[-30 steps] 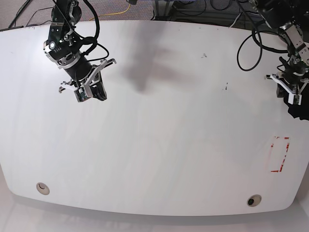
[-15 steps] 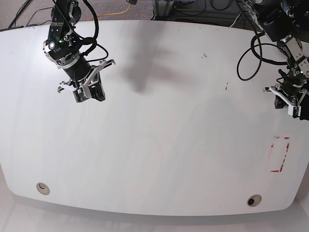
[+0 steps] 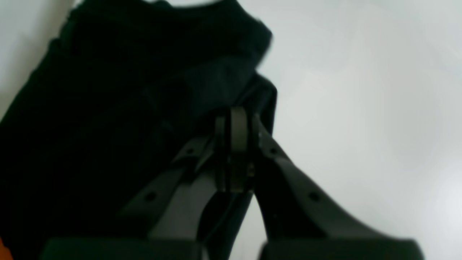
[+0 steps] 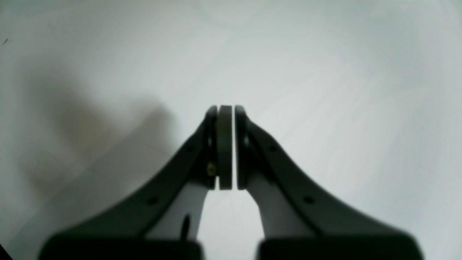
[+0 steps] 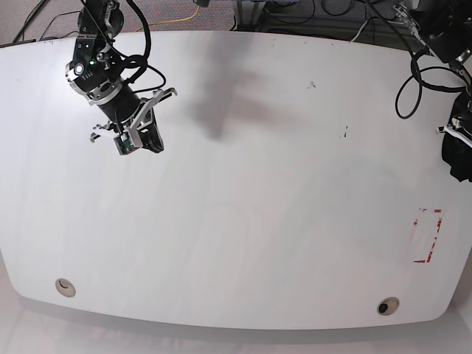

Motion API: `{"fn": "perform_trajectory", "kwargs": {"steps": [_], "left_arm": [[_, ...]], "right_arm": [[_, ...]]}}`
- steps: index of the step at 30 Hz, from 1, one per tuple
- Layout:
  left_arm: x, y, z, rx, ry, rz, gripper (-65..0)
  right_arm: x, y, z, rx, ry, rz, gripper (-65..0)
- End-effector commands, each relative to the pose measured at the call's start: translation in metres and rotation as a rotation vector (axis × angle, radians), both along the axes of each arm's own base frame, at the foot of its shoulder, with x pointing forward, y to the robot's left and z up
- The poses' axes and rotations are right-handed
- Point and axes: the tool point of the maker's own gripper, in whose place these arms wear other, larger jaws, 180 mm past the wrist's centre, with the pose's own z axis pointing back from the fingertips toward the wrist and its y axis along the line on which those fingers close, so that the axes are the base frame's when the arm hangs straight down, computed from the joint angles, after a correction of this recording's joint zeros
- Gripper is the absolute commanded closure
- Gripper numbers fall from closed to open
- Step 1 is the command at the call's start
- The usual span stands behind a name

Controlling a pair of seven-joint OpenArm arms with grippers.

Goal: Layout the t-shirt on the table in an organized manner, then fold the t-shirt properly
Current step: 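Open the left gripper to drop the bundle at the table edge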

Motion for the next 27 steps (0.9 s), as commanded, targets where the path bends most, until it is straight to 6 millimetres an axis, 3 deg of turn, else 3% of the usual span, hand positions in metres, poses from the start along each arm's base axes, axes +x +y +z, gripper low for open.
{"fn": "perform_trajectory", "kwargs": {"steps": [1,7,10,14,19,27], "left_arm": [[0.011,0.009,0.022,0.032,-0.059,-0.004,0.0],[0.02,0.004,0.042,0.075,-0.099,-0.028,0.0],[0.034,-0.026,0.043,0.075,-0.124,-0.087,0.0],[0.044,-0.069,0.052,0.115,-0.148,-0.197,0.0],[0.056,-0.138,0.064,0.134,-0.198,-0.352,0.0],[0.049,-0.214,0.089,0.141,-0.291,-0.487,0.0]], "right_arm": [[0.006,0.0,0.015,0.008,-0.057,0.007,-0.8],[0.006,0.001,0.016,0.009,-0.06,0.007,-0.8],[0.007,-0.003,0.019,-0.006,-0.069,0.003,-0.8],[0.012,-0.023,0.026,-0.027,-0.093,-0.049,-0.8],[0.023,-0.046,0.04,-0.087,-0.135,-0.057,-0.8],[0.031,-0.07,0.065,-0.123,-0.231,-0.077,-0.8]]}}
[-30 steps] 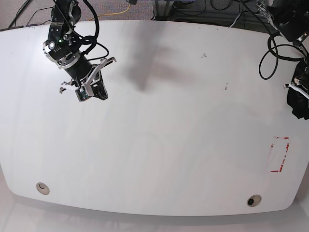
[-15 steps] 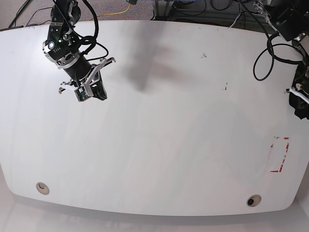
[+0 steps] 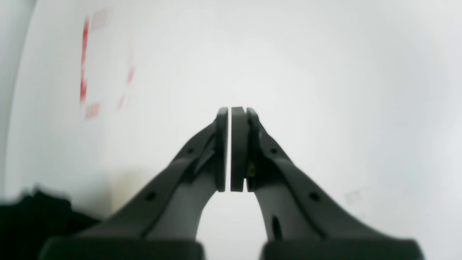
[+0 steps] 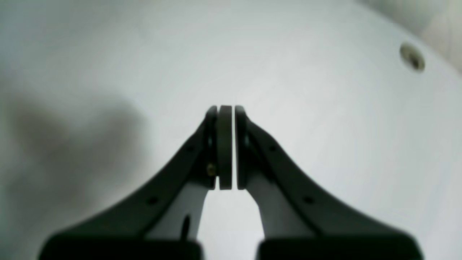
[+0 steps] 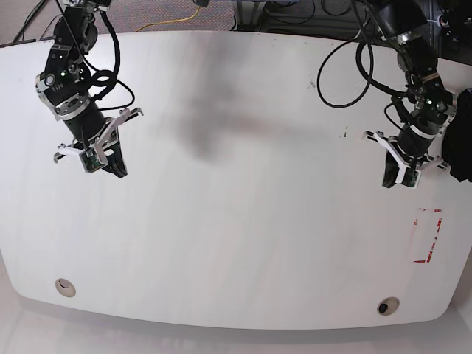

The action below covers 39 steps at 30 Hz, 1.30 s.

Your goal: Layout the t-shirt on the table in an organized manner, then fold the t-shirt properly

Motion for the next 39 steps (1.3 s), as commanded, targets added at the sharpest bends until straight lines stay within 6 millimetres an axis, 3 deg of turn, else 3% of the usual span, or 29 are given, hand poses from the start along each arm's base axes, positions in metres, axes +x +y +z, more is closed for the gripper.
{"fn": "perform_trajectory", "kwargs": {"steps": [1,7,13,17,29,39], "left_arm": [[0.001,-0.017,0.024,0.001,-0.079,-0.031,0.0],[-0.021,-0.05,0.026,-0.018,-0.082,-0.08,0.0],[-0.045,-0.054,0.021,-0.011,-0.053,-0.084,0.0],[-0.075,-0.058,0.0,-0.031,0.022,-0.078,0.0],[-0.131,-0.083,-0.019,-0.149,0.039,-0.118,0.0],[-0.191,-0.084,-0.042,-0.166,0.184,-0.107,0.0]], "right_arm": [[0.004,-0.012,0.021,0.01,-0.091,-0.023,-0.8],[-0.007,-0.025,0.024,0.049,-0.146,-0.056,-0.8],[-0.03,-0.015,0.011,0.126,-0.15,-0.064,-0.8],[-0.058,-0.016,0.001,0.18,-0.151,-0.107,-0.8],[-0.129,-0.013,-0.027,0.273,-0.06,-0.225,-0.8],[-0.192,-0.003,-0.048,0.309,0.087,-0.31,-0.8]]}}
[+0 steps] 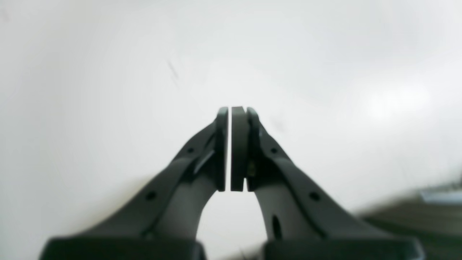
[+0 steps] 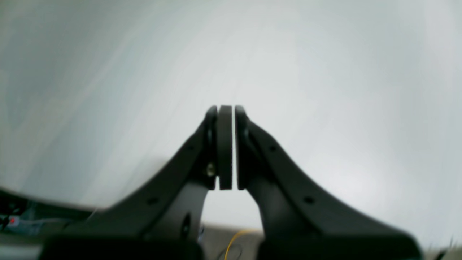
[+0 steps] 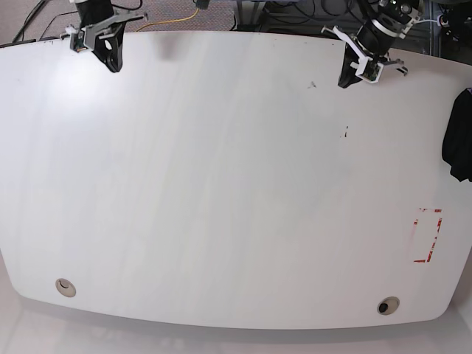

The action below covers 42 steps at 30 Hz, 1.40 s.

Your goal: Layout the t-shirt on the table in an organized manner, then fold the t-shirt properly

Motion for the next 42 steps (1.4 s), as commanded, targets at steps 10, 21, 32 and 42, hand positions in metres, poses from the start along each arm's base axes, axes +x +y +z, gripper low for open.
{"fn": "perform_trajectory", "kwargs": {"steps": [10,21,32,42], "left_arm": [[-0.068,0.007,-0.009,0.006,0.147,0.012,0.0],[-0.127,0.002,-0.024,-0.007,0.312,0.007,0.0],[-0.177,0.006,-0.058,-0.044,0.476,0.053,0.0],[-0.19,0.017,-0.116,-0.084,0.585,0.107,0.0]], "right_arm": [[-0.065,0.012,-0.003,0.052,0.132,-0.057,-0.8],[-0.124,0.032,-0.019,0.121,0.311,-0.067,-0.8],[-0.183,0.054,-0.06,0.233,0.492,-0.106,-0.8],[-0.204,0.066,-0.116,0.318,0.599,-0.093,-0.8]]}}
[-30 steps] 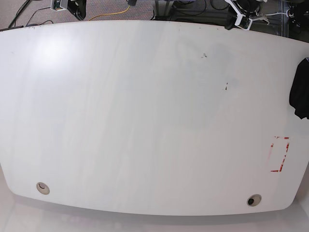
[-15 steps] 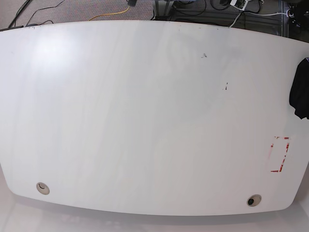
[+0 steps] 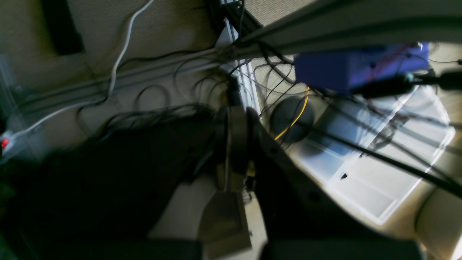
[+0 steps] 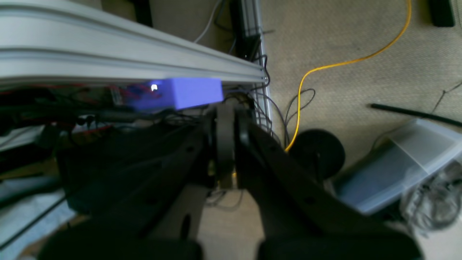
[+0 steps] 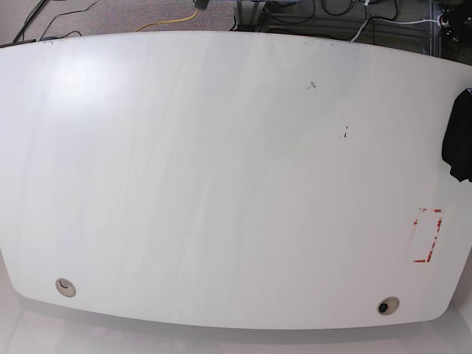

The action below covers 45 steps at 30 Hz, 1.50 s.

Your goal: Layout the t-shirt on the table in an organized manner, then fold the t-shirt properly

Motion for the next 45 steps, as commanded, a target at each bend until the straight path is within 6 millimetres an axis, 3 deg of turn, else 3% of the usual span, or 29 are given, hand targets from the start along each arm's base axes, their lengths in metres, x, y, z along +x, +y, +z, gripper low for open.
{"fn": "perform_trajectory", "kwargs": {"steps": [1,10,16,22,29,33,36,45], "left_arm": [[-0.004,0.003,-0.008,-0.006,0.017,0.013,0.0],[-0.003,0.0,-0.054,-0.028,0.097,0.038,0.0],[-0.009,-0.004,-0.081,-0.029,0.172,0.013,0.0],[0.009,0.004,-0.1,0.023,0.177,0.073,0.0],[-0.001,-0.004,-0.121,-0.004,0.254,0.116,0.0],[-0.007,0.003,-0.137,0.007,0.322,0.123,0.0],[-0.017,0.004,-0.15,0.034,0.367,0.157,0.0],[-0.018,-0.014,-0.171,0.055,0.371,0.167,0.0]], "right_arm": [[-0.008,0.0,-0.008,0.019,0.022,-0.004,-0.8],[0.006,0.004,-0.045,0.051,0.034,-0.025,-0.8],[0.011,0.013,-0.076,0.04,0.081,0.05,-0.8],[0.017,0.023,-0.105,0.063,0.127,0.072,-0.8],[0.023,0.025,-0.129,0.081,0.174,0.097,-0.8],[0.027,0.024,-0.144,0.094,0.212,0.107,-0.8],[0.03,0.014,-0.152,0.083,0.23,0.118,-0.8],[0.057,0.007,-0.16,0.081,0.212,0.139,-0.8]]}}
